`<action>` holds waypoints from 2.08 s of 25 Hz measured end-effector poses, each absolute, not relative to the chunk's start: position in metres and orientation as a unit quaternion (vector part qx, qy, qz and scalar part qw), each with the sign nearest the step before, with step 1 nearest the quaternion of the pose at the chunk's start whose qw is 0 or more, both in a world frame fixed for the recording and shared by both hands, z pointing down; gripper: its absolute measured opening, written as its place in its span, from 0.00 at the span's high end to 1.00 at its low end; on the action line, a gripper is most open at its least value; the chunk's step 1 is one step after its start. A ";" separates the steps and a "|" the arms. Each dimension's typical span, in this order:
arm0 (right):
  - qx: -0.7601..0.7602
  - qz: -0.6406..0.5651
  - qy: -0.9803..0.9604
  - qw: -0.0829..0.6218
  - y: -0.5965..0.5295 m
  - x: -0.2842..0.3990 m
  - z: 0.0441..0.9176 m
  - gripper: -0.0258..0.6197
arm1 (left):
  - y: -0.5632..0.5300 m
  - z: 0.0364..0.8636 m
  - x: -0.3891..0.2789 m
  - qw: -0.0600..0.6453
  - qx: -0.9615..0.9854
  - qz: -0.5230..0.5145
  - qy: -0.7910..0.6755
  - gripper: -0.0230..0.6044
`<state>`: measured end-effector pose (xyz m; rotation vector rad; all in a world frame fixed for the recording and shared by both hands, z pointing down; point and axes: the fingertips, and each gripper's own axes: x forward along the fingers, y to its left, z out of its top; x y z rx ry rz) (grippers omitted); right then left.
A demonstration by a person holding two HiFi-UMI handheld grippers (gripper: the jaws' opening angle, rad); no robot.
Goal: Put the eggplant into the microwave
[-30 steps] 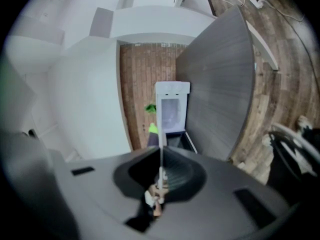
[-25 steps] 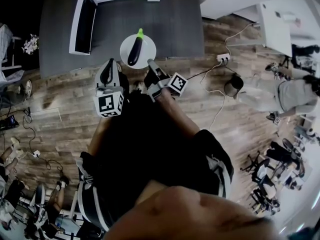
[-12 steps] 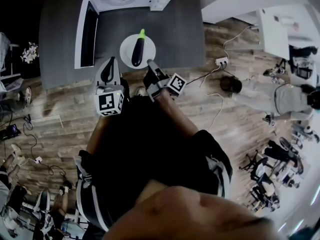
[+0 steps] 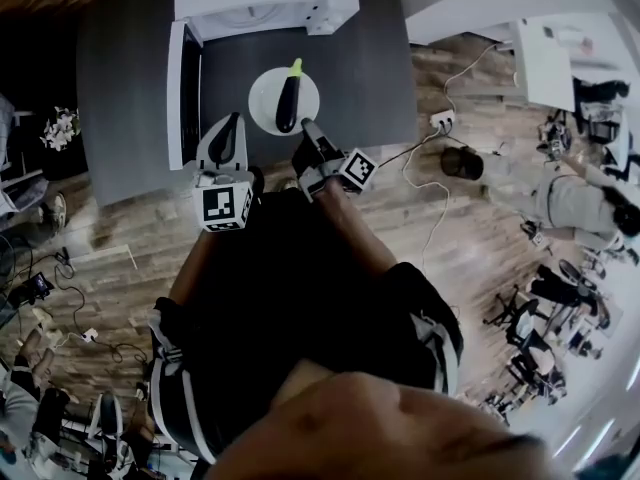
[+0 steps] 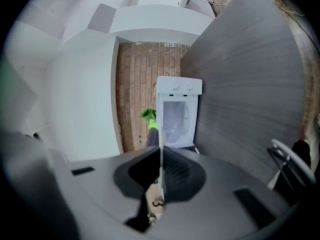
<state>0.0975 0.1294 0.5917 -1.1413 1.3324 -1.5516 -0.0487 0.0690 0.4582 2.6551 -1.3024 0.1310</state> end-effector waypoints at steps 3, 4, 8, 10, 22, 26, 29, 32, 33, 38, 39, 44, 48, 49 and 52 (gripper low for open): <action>-0.456 -0.604 0.522 0.393 0.116 0.097 0.598 0.90 | 0.056 0.457 -0.052 0.089 0.898 0.042 -0.429 0.90; -0.459 -0.602 0.521 0.393 0.111 0.097 0.601 0.90 | 0.051 0.457 -0.053 0.088 0.898 0.042 -0.428 0.90; -0.461 -0.605 0.520 0.389 0.094 0.095 0.610 0.90 | 0.039 0.458 -0.055 0.093 0.896 0.038 -0.433 0.90; -0.457 -0.609 0.522 0.384 0.085 0.095 0.614 0.90 | 0.035 0.458 -0.054 0.096 0.893 0.038 -0.438 0.90; -0.419 -0.639 0.560 0.320 0.025 0.104 0.638 0.90 | 0.013 0.454 -0.042 0.097 0.854 0.025 -0.511 0.90; -0.413 -0.640 0.573 0.301 0.005 0.113 0.644 0.90 | 0.005 0.450 -0.032 0.093 0.843 0.023 -0.529 0.90; -0.408 -0.639 0.582 0.292 -0.010 0.119 0.652 0.90 | -0.001 0.448 -0.027 0.087 0.838 0.020 -0.539 0.90; -0.407 -0.641 0.585 0.287 -0.021 0.124 0.662 0.90 | -0.007 0.450 -0.024 0.096 0.829 0.019 -0.550 0.90; -0.407 -0.640 0.587 0.282 -0.025 0.126 0.666 0.90 | -0.008 0.450 -0.022 0.097 0.827 0.019 -0.553 0.90; -0.398 -0.641 0.595 0.278 -0.044 0.126 0.685 0.90 | -0.011 0.451 -0.016 0.090 0.826 0.024 -0.555 0.90; -0.396 -0.642 0.594 0.280 -0.047 0.125 0.687 0.90 | -0.011 0.451 -0.015 0.091 0.826 0.024 -0.556 0.90; -0.396 -0.645 0.591 0.279 -0.062 0.117 0.700 0.90 | -0.014 0.451 -0.016 0.083 0.826 0.030 -0.556 0.90; -0.396 -0.641 0.590 0.291 -0.075 0.114 0.711 0.90 | -0.018 0.453 -0.018 0.092 0.825 0.033 -0.557 0.90; -0.397 -0.641 0.587 0.294 -0.079 0.112 0.713 0.90 | -0.019 0.454 -0.019 0.093 0.824 0.034 -0.558 0.90; -0.403 -0.638 0.584 0.300 -0.091 0.111 0.719 0.90 | -0.022 0.455 -0.022 0.090 0.824 0.033 -0.558 0.90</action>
